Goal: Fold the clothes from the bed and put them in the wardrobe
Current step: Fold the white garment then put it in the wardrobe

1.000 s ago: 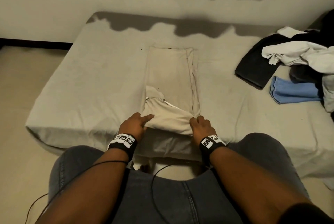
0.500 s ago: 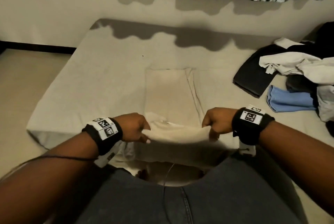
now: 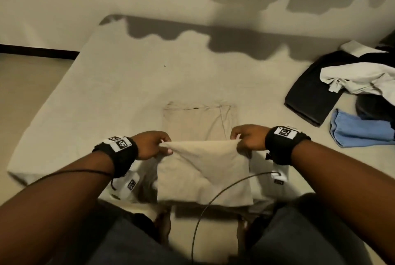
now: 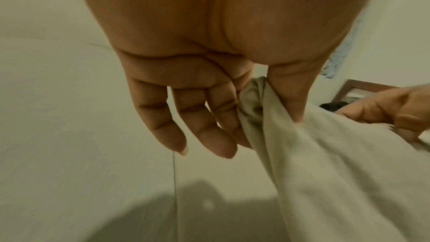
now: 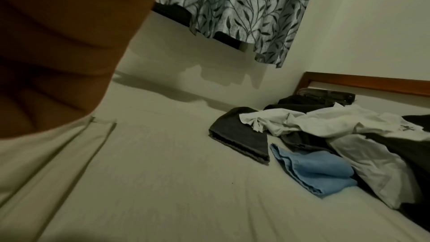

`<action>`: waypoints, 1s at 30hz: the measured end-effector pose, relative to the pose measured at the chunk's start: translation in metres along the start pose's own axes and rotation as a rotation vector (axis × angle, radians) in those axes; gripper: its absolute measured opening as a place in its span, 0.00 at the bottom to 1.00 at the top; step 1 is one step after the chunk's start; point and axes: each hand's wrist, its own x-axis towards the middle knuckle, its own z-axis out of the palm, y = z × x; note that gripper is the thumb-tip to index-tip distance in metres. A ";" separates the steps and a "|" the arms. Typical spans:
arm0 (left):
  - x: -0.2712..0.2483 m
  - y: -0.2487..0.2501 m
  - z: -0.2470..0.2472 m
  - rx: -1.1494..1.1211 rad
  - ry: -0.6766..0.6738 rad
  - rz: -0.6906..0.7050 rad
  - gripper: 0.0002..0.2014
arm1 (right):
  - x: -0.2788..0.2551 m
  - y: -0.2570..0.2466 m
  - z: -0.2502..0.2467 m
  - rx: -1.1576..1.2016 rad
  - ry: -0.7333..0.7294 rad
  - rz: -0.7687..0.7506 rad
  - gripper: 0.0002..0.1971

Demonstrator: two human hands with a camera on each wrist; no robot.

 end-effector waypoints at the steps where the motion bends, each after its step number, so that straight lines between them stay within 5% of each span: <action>1: 0.013 -0.003 -0.007 -0.081 0.069 -0.023 0.07 | 0.014 0.001 -0.009 0.045 0.074 0.011 0.10; 6: 0.079 -0.007 -0.032 -0.290 0.411 -0.110 0.09 | 0.088 0.000 -0.039 0.302 0.401 0.054 0.04; 10: 0.108 -0.001 -0.040 -0.510 0.573 -0.149 0.29 | 0.122 0.003 -0.040 0.343 0.645 0.081 0.22; 14: 0.100 -0.006 -0.017 -0.518 0.530 -0.270 0.47 | 0.119 0.022 -0.001 0.373 0.506 0.163 0.39; 19: 0.053 -0.023 0.050 -0.567 0.392 -0.469 0.43 | 0.068 0.054 0.077 0.608 0.364 0.252 0.53; 22: 0.024 -0.029 0.092 -0.595 0.270 -0.571 0.44 | 0.047 0.059 0.109 0.551 0.263 0.376 0.45; 25: 0.009 -0.025 0.113 -0.486 0.199 -0.521 0.39 | 0.037 0.054 0.113 0.286 0.208 0.384 0.32; 27: 0.004 -0.021 0.109 -0.347 0.261 -0.474 0.25 | 0.028 0.053 0.109 0.196 0.240 0.368 0.24; 29: -0.001 -0.021 0.100 -0.313 0.341 -0.451 0.21 | 0.011 0.060 0.105 0.162 0.268 0.364 0.14; 30: -0.007 -0.022 0.100 -0.316 0.360 -0.453 0.21 | 0.001 0.063 0.104 0.164 0.267 0.364 0.17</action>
